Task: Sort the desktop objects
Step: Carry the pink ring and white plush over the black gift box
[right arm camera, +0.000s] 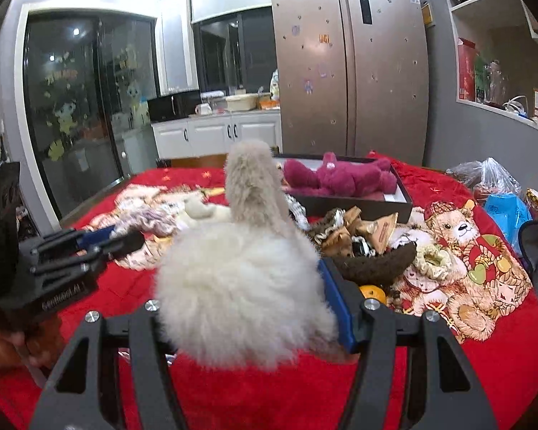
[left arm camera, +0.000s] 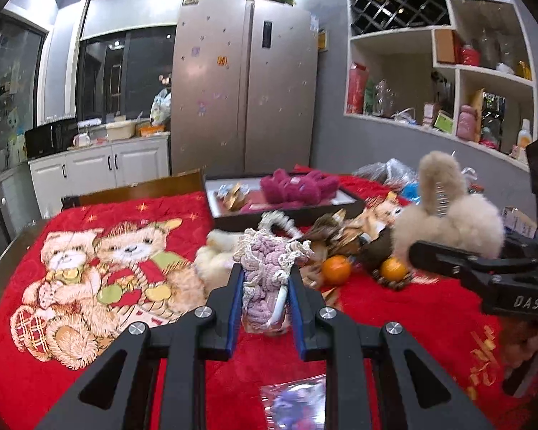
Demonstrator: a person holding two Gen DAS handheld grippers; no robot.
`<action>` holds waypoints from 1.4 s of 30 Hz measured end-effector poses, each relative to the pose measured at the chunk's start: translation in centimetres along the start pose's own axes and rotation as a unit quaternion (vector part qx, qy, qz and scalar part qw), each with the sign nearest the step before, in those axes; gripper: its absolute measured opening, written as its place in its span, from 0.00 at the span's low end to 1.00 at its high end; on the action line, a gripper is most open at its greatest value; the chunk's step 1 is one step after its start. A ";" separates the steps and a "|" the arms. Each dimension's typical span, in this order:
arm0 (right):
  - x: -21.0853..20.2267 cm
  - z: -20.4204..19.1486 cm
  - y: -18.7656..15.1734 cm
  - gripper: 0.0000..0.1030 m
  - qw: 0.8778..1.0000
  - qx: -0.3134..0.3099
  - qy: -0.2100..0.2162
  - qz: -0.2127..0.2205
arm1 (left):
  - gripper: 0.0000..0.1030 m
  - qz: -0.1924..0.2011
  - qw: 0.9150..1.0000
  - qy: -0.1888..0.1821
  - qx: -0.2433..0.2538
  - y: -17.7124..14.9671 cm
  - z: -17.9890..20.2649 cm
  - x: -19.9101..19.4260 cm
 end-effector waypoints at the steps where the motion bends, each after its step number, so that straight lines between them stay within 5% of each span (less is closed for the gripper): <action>1: -0.4 -0.3 0.5 0.61 1.000 0.005 0.007 0.002 | 0.22 0.003 1.000 -0.001 0.000 0.4 0.3 -0.3; 9: -2.4 -2.1 3.8 0.61 0.999 0.002 0.014 0.029 | 0.22 0.034 0.999 -0.015 -0.026 4.6 1.1 -1.7; 19: -0.4 -0.7 9.2 0.62 1.000 0.011 0.017 0.017 | 0.23 0.036 0.997 -0.025 -0.070 9.3 -0.6 1.0; 34: 14.2 4.8 18.3 0.62 0.998 0.052 0.025 -0.005 | 0.23 -0.017 0.994 0.026 -0.102 15.1 -4.5 16.6; 42: 24.2 9.6 22.1 0.62 0.997 0.071 0.003 -0.020 | 0.23 -0.050 0.987 0.034 -0.148 14.7 -7.9 25.3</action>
Point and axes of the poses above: each gripper's, at about its wrist camera, not at the fingertips, and x roughly the way its jaws point, z to its right, y to its top, the point moved 10 cm from there along x, roughly the way its jaws point, and after that the axes turned 1 degree about -y, right-handed, at the moved point
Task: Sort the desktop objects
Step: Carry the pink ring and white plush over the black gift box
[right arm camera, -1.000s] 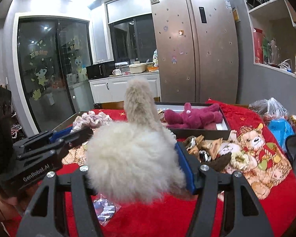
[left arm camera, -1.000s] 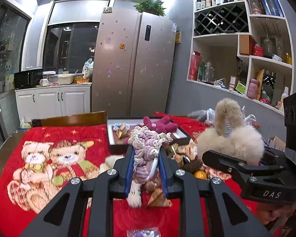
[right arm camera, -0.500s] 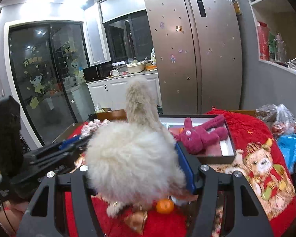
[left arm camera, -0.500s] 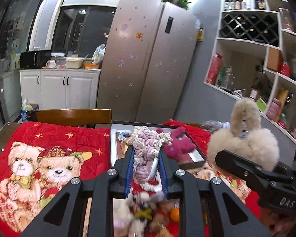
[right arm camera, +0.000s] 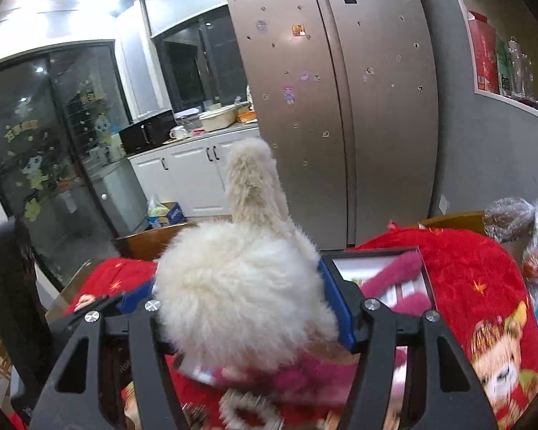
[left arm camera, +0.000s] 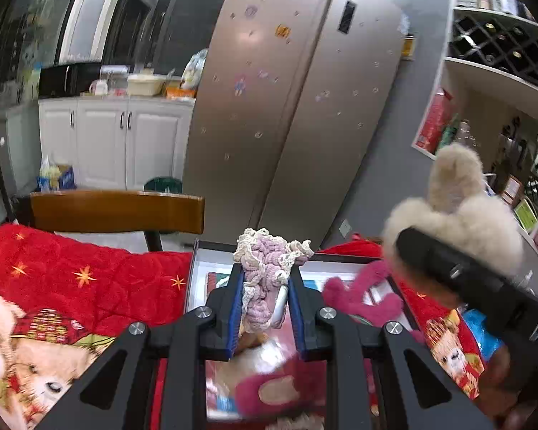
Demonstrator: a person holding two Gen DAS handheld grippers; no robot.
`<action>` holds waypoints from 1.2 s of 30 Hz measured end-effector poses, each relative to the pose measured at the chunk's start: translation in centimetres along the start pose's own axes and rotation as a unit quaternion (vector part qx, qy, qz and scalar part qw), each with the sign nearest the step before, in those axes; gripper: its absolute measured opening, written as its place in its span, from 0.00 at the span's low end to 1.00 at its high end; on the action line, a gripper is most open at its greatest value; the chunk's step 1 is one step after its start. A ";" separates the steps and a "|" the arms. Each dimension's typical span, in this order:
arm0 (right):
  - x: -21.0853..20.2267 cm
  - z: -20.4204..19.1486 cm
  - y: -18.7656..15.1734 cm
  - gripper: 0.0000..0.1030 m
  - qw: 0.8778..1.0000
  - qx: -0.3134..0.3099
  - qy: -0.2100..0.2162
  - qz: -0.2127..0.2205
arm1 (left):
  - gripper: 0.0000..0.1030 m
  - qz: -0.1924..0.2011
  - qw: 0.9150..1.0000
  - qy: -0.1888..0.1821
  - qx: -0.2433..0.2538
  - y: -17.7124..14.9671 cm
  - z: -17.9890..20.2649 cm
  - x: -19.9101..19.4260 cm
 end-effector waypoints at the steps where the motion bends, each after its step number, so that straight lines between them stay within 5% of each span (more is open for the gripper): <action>1: 1.1 0.6 0.3 0.62 1.000 0.003 0.001 -0.001 | 0.23 -0.008 1.000 0.001 0.000 -0.2 -0.4 1.0; 8: 6.6 6.3 -1.4 0.62 0.998 0.027 -0.031 -0.048 | 0.23 -0.056 0.998 -0.002 0.026 -1.9 0.3 4.2; 18: 11.9 12.2 -4.3 0.62 0.991 0.076 -0.052 -0.098 | 0.23 -0.074 0.996 0.005 0.041 -2.8 1.1 5.7; 28: 13.6 11.3 -6.0 0.62 0.990 0.088 -0.036 -0.108 | 0.22 -0.095 0.994 0.003 0.046 -4.1 1.2 6.6; 36: 13.1 9.5 -6.0 0.62 0.991 0.057 -0.064 -0.101 | 0.23 -0.102 0.994 0.013 0.044 -4.6 0.4 7.1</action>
Point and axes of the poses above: each gripper's, at about its wrist camera, not at the fingertips, and x roughly the way its jaws point, z to its right, y to its top, the point moved 10 cm from there along x, roughly the way its jaws point, and after that the axes turned 1 degree about -y, right-handed, at the moved point
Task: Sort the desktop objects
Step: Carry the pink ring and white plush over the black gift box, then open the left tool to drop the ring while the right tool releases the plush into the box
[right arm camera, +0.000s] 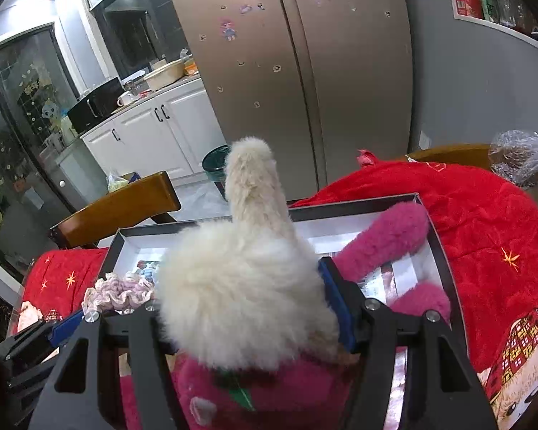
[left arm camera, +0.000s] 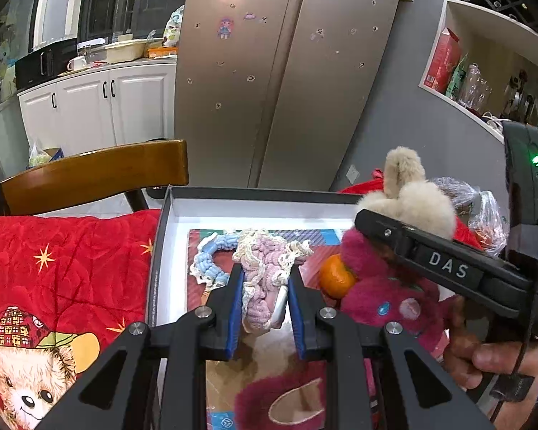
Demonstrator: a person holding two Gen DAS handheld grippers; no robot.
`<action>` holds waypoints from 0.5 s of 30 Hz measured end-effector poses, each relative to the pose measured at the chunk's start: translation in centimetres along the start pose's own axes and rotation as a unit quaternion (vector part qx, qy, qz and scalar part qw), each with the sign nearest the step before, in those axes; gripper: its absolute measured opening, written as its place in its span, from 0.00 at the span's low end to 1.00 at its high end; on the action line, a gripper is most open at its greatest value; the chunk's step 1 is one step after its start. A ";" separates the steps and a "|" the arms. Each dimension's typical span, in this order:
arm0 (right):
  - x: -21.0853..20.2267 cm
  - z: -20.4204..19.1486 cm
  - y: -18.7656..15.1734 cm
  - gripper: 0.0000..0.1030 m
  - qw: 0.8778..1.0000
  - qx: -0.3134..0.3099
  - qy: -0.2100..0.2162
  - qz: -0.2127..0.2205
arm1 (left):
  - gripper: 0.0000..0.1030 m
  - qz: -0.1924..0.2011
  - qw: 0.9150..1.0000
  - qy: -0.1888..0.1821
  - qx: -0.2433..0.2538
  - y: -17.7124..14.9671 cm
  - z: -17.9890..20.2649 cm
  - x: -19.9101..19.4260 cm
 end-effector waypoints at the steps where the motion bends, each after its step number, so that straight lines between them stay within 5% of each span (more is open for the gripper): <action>1: -0.1 -0.2 0.0 0.62 1.000 -0.004 0.000 0.001 | 0.23 -0.002 1.000 0.001 0.000 -0.1 0.0 0.1; 15: -0.8 -1.3 0.0 0.62 0.998 -0.045 -0.034 0.017 | 0.23 -0.008 1.000 -0.004 -0.003 -0.5 -0.2 0.1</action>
Point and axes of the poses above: each gripper's, at about its wrist camera, not at the fingertips, and x roughly the way its jaws point, z to its right, y to its top, the point moved 10 cm from there along x, roughly the way its jaws point, and after that the axes turned 1 degree about -y, right-handed, at the moved point
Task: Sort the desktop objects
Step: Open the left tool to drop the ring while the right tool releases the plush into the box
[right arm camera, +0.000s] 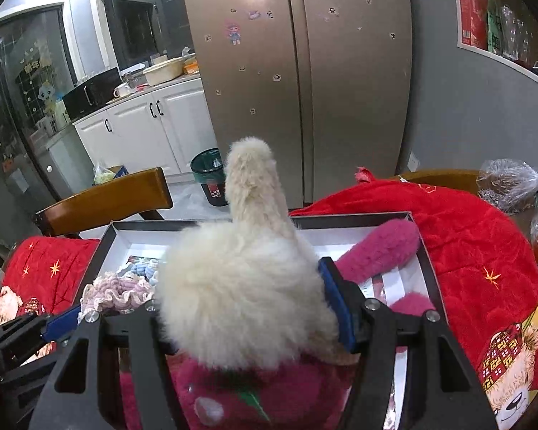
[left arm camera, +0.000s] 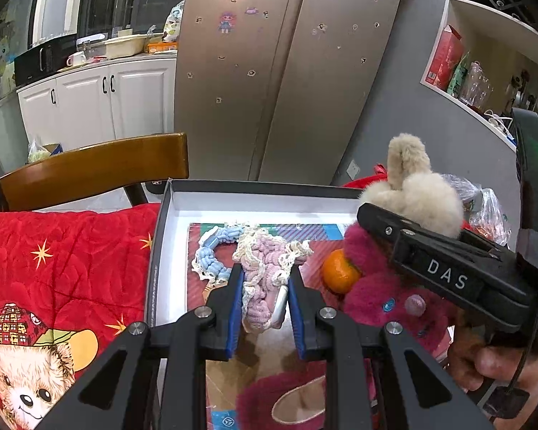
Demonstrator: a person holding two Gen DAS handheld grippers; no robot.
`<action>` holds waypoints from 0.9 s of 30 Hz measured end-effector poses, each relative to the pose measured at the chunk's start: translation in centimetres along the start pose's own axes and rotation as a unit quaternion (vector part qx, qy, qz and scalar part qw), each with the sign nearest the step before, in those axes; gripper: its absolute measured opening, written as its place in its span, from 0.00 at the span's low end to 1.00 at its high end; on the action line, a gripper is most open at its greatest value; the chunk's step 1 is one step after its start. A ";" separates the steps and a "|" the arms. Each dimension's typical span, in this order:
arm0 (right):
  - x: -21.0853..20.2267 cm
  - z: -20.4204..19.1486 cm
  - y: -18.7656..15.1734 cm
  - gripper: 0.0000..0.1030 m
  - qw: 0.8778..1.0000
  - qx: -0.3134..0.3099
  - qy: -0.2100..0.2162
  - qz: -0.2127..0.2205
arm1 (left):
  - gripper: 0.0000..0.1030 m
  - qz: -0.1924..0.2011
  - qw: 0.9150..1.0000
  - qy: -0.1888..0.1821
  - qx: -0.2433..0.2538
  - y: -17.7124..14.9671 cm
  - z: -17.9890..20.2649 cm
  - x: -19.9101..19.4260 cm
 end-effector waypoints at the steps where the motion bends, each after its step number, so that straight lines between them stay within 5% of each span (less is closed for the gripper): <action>1: 0.0 0.0 0.0 0.62 1.000 -0.001 -0.001 0.000 | 0.23 0.000 1.000 0.000 0.000 0.0 0.0 0.0; 8: 0.0 0.1 0.1 0.62 1.000 -0.003 -0.002 0.000 | 0.26 0.001 1.000 0.006 0.003 0.0 0.0 0.0; 11: -0.1 0.0 0.2 0.63 1.000 0.000 0.007 0.001 | 0.51 0.001 1.000 0.023 -0.004 -0.1 -0.4 0.0; 14: -0.1 -0.3 0.1 0.64 1.000 0.003 0.011 0.000 | 0.59 0.008 1.000 0.016 -0.007 0.2 -0.4 -0.3; 15: -0.2 -0.4 0.2 0.64 1.000 0.006 0.014 0.004 | 0.68 0.010 1.000 0.012 -0.008 0.3 -0.4 -0.5; 20: -1.1 -0.6 1.0 1.00 0.999 0.011 0.022 0.022 | 0.96 0.007 0.999 0.039 -0.025 0.5 -1.5 -0.8; 27: -3.1 -0.7 2.3 1.00 0.998 0.006 0.010 0.056 | 1.00 0.049 0.996 0.078 -0.007 1.8 -2.4 -2.6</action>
Point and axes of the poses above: each gripper's, at about its wrist camera, not at the fingertips, and x roughly the way its jaws point, z to its right, y to its top, the point moved 10 cm from there along x, roughly the way its jaws point, and after that the axes turned 1 degree about -y, right-handed, at the moved point
